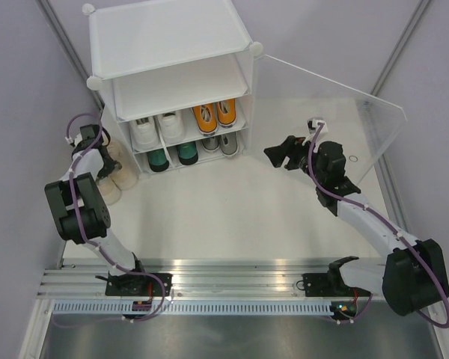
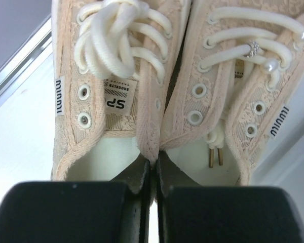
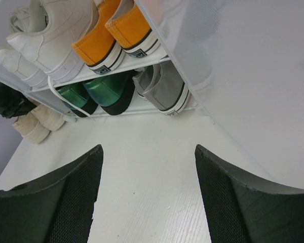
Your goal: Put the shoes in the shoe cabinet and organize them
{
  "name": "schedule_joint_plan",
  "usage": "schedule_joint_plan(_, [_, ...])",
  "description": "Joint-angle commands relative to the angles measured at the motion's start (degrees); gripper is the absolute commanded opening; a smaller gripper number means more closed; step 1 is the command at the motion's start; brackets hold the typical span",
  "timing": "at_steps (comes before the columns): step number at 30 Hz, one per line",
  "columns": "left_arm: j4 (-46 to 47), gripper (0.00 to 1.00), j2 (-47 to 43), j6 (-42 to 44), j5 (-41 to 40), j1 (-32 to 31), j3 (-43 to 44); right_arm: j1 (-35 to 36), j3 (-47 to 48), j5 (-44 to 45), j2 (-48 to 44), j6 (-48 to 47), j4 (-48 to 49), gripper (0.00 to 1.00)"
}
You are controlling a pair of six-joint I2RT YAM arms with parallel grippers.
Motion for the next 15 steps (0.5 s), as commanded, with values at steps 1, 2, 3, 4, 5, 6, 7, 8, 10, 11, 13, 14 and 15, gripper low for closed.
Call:
schedule_joint_plan(1, [-2.32,0.02,-7.44,-1.2,-4.58,1.14,-1.81,-0.13,1.48,-1.14,-3.12,-0.13,0.94,0.77])
schedule_joint_plan(2, [-2.58,0.02,-8.58,-1.82,-4.58,1.05,-2.42,-0.13,1.39,-1.06,-3.38,-0.04,0.51,0.77])
schedule_joint_plan(3, [-2.67,0.02,-11.46,-2.26,-4.49,1.05,-3.91,-0.05,1.48,-1.06,-3.82,0.04,0.07,0.77])
schedule_joint_plan(4, [-2.67,0.02,-12.97,-2.78,-4.4,1.05,-4.71,-0.13,1.66,-1.23,-3.91,0.13,-0.37,0.77])
schedule_joint_plan(5, [-2.67,0.02,-14.55,-4.01,-4.49,1.05,-5.5,-0.13,2.01,-1.06,-4.17,0.22,-1.6,0.75])
schedule_joint_plan(6, [-2.76,0.02,-18.14,-4.8,-4.66,1.14,-7.24,-0.05,2.53,-0.36,-4.35,0.13,-2.83,0.75])
schedule_joint_plan(7, [-2.93,0.02,-19.82,-5.68,-4.84,1.14,-8.13,-0.05,3.06,1.13,-4.61,-0.04,-4.14,0.75])
schedule_joint_plan(8, [-3.02,0.02,-21.67,-7.78,-4.84,1.23,-9.1,0.04,3.85,1.84,-4.87,-0.22,-6.59,0.75])
schedule_joint_plan(10, [-3.64,0.02,-26.77,-9.9,-3.62,1.31,-11.56,0.04,4.12,3.24,-6.1,0.13,-8.02,0.75])
schedule_joint_plan(11, [-3.99,0.02,-28.53,-10.87,-3.09,1.31,-12.61,0.04,4.12,3.34,-6.63,0.39,-8.55,0.75])
schedule_joint_plan(13, [-4.25,0.02,-34.13,-12.54,-1.07,1.31,-16.21,0.3,4.21,3.25,-8.04,1.27,-8.99,0.74])
schedule_joint_plan(14, [-4.08,0.02,-36.08,-14.63,-0.37,1.31,-18.92,0.48,4.38,3.25,-8.82,1.88,-9.51,0.74])
schedule_joint_plan(15, [-3.99,0.02,-38.19,-15.44,1.12,1.31,-20.26,0.83,4.47,3.51,-9.18,2.06,-9.78,0.74])
